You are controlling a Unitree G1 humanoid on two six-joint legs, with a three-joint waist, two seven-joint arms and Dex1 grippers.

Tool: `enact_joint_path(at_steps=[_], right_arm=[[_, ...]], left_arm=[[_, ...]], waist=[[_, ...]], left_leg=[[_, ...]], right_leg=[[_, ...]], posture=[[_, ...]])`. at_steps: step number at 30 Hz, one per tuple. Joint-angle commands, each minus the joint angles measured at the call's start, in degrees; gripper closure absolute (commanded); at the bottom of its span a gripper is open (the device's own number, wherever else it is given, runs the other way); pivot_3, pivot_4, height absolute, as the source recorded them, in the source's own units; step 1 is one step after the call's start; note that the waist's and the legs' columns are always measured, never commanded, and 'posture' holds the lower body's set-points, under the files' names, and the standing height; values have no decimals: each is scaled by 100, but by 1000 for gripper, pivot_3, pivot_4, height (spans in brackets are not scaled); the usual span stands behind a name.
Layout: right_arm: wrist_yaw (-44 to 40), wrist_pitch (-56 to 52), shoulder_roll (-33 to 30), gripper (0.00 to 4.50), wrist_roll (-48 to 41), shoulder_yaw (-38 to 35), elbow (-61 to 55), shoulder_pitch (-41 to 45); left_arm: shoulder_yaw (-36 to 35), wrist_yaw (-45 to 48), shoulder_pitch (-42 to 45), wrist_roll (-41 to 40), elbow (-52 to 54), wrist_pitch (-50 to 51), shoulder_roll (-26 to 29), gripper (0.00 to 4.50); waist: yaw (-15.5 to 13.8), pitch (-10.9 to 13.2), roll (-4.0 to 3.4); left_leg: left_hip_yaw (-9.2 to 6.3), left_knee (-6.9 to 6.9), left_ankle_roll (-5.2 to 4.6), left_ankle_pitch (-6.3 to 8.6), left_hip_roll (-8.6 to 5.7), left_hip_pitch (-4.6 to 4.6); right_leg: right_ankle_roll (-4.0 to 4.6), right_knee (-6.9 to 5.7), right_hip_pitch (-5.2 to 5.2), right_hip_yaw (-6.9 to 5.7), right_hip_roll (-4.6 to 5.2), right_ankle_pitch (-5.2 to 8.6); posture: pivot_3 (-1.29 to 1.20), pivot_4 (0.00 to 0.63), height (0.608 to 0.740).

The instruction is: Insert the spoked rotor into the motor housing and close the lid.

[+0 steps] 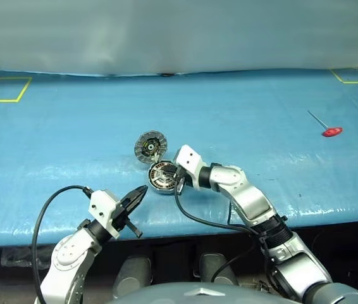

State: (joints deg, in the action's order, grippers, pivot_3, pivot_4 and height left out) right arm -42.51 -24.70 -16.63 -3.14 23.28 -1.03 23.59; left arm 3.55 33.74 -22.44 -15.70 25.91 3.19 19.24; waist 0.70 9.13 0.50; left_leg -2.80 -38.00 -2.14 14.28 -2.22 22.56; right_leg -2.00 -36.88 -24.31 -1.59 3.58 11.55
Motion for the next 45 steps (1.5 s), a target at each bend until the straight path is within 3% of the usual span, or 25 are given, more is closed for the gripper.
enact_joint_path(at_steps=[1, 14, 20, 32, 38, 45], right_arm=[[-136, -132, -125, 4500, -49, -103, -251, 163], [-1221, -142, -1031, 4500, 53, 164, -597, 961], [-2024, 219, -1545, 4500, 663, 898, -556, 1529], [-2897, 1134, -1520, 4500, 1236, 1344, -106, 2249], [-2764, 1042, -1475, 4500, 1079, 974, -350, 2038], [-1802, 280, -1266, 4500, 30, -491, -1482, 314]], left_arm=[[-16, -29, 40, 5, 55, -70, 27, 4488], [-12, -77, 156, -61, 27, -21, 31, 4488], [14, 14, 150, -96, -33, 3, 88, 4488], [28, 27, 78, -44, -67, -87, 84, 4488], [-89, -129, -45, -50, 49, -134, 12, 4488], [-625, -173, -216, -299, 246, -49, 164, 4488]], waist=[[-6, 0, 0], [-8, 5, -3], [-10, 8, -5], [-11, 9, -5], [-19, 9, -5], [-123, 8, -3]], left_leg=[[0, 0, 0, 0, -2, 2], [0, 7, -4, 3, -8, 24], [-1, 6, -5, 3, -11, 26], [-2, 7, -4, 3, -10, 27], [-4, 8, -3, 3, -11, 28], [-21, 9, 1, 6, -11, 41]], right_leg=[[0, 0, 0, 0, 0, 0], [-2, 7, -3, -1, 5, -2], [-1, 9, -4, -8, 5, -2], [-1, 10, -6, -10, 14, -2], [3, 10, -7, -9, 17, -5], [24, 13, -9, -13, 24, -12]], posture=[[0, 150, 740], [0, 150, 740], [0, 150, 740], [0, 150, 740], [0, 150, 740], [0, 150, 740]])
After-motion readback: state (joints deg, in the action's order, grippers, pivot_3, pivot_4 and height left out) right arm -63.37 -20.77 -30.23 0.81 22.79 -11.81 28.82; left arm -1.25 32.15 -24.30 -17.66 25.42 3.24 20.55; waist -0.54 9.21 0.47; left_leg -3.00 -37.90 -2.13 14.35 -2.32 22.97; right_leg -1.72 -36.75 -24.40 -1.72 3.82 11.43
